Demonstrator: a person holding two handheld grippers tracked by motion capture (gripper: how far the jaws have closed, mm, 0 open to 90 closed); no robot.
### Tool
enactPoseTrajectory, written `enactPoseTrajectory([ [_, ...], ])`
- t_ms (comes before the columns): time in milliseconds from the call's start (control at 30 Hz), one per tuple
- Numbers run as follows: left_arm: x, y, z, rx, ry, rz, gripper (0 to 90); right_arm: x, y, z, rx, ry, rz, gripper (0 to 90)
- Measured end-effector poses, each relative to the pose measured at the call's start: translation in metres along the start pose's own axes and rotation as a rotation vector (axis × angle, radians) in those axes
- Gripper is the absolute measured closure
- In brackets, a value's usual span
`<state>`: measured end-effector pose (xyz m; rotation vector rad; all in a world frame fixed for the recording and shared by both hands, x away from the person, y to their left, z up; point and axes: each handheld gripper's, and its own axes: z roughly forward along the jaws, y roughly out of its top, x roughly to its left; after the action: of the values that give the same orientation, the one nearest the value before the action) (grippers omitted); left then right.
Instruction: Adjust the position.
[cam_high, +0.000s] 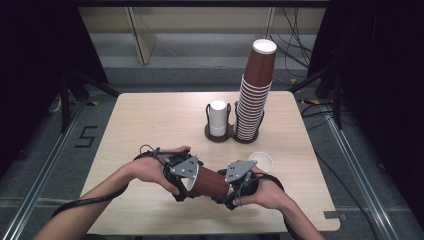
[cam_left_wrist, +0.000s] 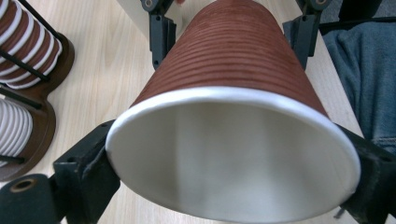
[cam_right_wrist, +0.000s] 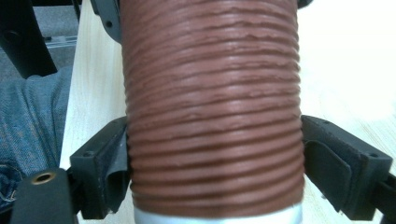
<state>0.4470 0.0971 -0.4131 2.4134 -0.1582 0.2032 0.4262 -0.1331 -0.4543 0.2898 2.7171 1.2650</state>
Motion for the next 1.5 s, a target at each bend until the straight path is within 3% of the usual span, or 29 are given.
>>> enactPoseTrajectory([
  [167,0.002,0.007,-0.006,0.055,0.016,-0.006,8.2,0.001,0.0,0.0,0.025,-0.028,-0.018,15.2],
  [267,0.005,0.011,-0.01,0.092,0.021,0.024,8.1,0.001,0.0,0.0,0.033,-0.046,-0.018,15.2],
  [333,0.007,0.012,-0.011,0.109,0.025,0.029,8.0,0.002,-0.001,0.0,0.045,-0.041,0.011,15.2],
  [400,0.009,0.013,-0.013,0.132,0.031,0.034,7.9,0.001,-0.002,-0.001,0.047,-0.057,-0.014,15.2],
  [633,0.011,0.013,-0.012,0.193,0.041,0.039,7.7,0.003,-0.004,-0.004,0.066,-0.061,0.022,15.2],
  [667,0.011,0.013,-0.012,0.203,0.041,0.042,7.6,0.003,-0.004,-0.004,0.066,-0.062,0.021,15.2],
  [700,0.011,0.013,-0.012,0.213,0.04,0.037,7.6,0.002,-0.003,-0.004,0.062,-0.068,-0.013,15.2],
  [767,0.011,0.014,-0.012,0.237,0.033,0.041,7.5,0.002,-0.002,-0.004,0.061,-0.074,-0.013,15.3],
  [800,0.011,0.014,-0.012,0.247,0.034,0.048,7.6,0.004,-0.002,-0.004,0.067,-0.069,0.024,15.3],
  [900,0.011,0.015,-0.013,0.274,0.029,0.051,7.5,0.002,-0.001,-0.004,0.064,-0.068,0.003,15.3],
  [1000,0.012,0.015,-0.012,0.289,0.027,0.046,7.4,0.002,0.0,-0.004,0.062,-0.073,-0.01,15.3],
  [1067,0.012,0.015,-0.011,0.298,0.03,0.046,7.4,0.004,0.001,-0.004,0.062,-0.073,0.015,15.3],
  [1200,0.012,0.015,-0.009,0.323,0.03,0.049,7.4,0.003,0.003,-0.004,0.06,-0.076,-0.002,15.3],
  [1233,0.011,0.015,-0.008,0.33,0.029,0.05,7.4,0.002,0.004,-0.004,0.055,-0.087,-0.025,15.3],
  [1467,0.01,0.015,-0.005,0.337,0.022,0.043,7.4,0.003,0.005,-0.004,0.055,-0.078,0.004,15.3],
  [1500,0.012,0.016,-0.006,0.359,0.02,0.067,7.4,0.003,0.005,-0.004,0.054,-0.078,-0.001,15.3],
])
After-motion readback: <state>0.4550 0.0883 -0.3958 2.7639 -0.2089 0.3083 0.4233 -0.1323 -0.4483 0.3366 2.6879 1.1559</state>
